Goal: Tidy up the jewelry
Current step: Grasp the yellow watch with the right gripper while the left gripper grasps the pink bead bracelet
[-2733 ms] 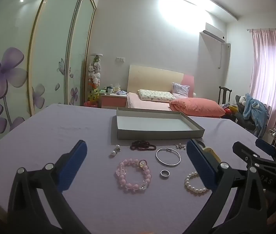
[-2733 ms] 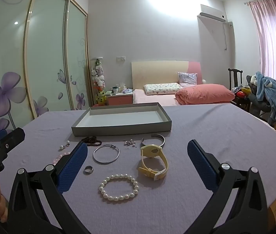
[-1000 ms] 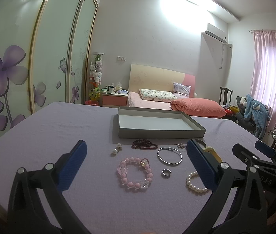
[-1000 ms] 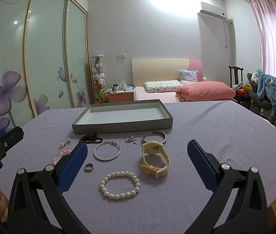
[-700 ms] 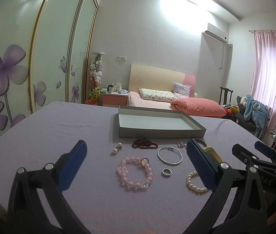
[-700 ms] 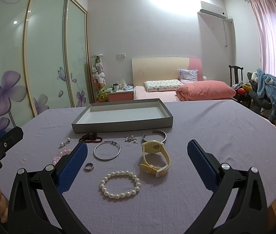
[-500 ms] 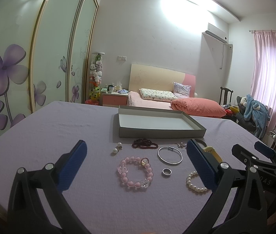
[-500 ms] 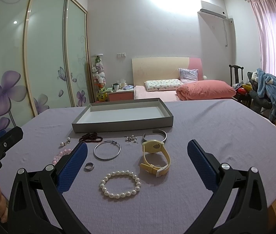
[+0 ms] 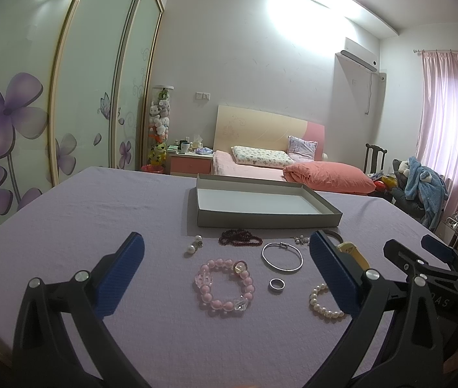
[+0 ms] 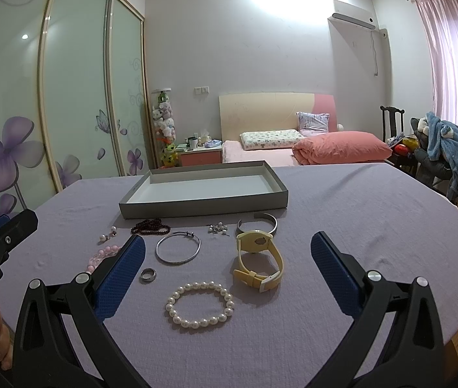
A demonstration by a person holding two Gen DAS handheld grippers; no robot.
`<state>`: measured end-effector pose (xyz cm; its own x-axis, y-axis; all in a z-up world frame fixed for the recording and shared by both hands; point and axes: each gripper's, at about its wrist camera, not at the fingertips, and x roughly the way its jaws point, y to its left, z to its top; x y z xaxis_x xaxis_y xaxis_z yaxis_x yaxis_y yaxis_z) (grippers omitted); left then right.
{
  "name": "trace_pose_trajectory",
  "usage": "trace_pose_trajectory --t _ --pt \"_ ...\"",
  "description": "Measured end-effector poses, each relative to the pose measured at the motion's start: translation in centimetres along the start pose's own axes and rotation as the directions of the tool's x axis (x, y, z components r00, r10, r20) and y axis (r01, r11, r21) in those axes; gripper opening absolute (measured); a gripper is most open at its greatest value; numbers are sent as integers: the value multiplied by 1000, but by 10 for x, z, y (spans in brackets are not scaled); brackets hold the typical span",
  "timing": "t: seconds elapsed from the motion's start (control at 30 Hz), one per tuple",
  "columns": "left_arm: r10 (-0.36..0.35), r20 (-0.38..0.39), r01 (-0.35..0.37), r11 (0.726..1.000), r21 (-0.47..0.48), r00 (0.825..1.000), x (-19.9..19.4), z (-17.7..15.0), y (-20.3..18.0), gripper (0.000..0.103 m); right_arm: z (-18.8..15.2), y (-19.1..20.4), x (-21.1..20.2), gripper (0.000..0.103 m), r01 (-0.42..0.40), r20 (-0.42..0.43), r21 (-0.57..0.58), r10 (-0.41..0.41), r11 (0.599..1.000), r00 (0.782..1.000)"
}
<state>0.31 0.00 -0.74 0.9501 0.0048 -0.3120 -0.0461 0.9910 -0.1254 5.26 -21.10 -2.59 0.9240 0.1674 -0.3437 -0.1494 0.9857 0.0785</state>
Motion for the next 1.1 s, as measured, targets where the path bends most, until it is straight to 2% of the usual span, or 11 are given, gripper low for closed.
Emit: trace_pose_trajectory --t 0.2,0.3,0.5,0.57,0.7,0.9,1.0,1.1 --pt "2 -6 -2 1000 -1 1000 1 -2 0 99 -8 2 4 101 1 -7 1 -1 1000 1000" --pt "10 -23 -10 1000 2 1000 6 -7 0 99 -20 -3 20 101 4 -41 6 -4 1000 999" --pt "39 -145 -37 999 16 989 33 -15 1 99 -23 -18 49 101 28 -172 8 -26 1000 985" --pt "42 -185 -39 999 20 982 43 -16 2 99 -23 -22 60 101 18 -225 20 -13 1000 974" --pt "44 -301 -35 999 33 953 69 -22 2 99 -18 -25 84 100 24 -349 8 -20 1000 937" --pt "43 -375 -41 999 13 926 89 -27 11 99 -20 -35 112 84 38 -487 33 -17 999 873" --pt "49 -401 -47 999 16 915 95 -29 14 99 -23 -36 114 77 44 -518 39 -17 998 855" --pt "52 -420 -51 999 12 906 100 -30 16 99 -23 -38 114 65 43 -533 36 -18 998 846"
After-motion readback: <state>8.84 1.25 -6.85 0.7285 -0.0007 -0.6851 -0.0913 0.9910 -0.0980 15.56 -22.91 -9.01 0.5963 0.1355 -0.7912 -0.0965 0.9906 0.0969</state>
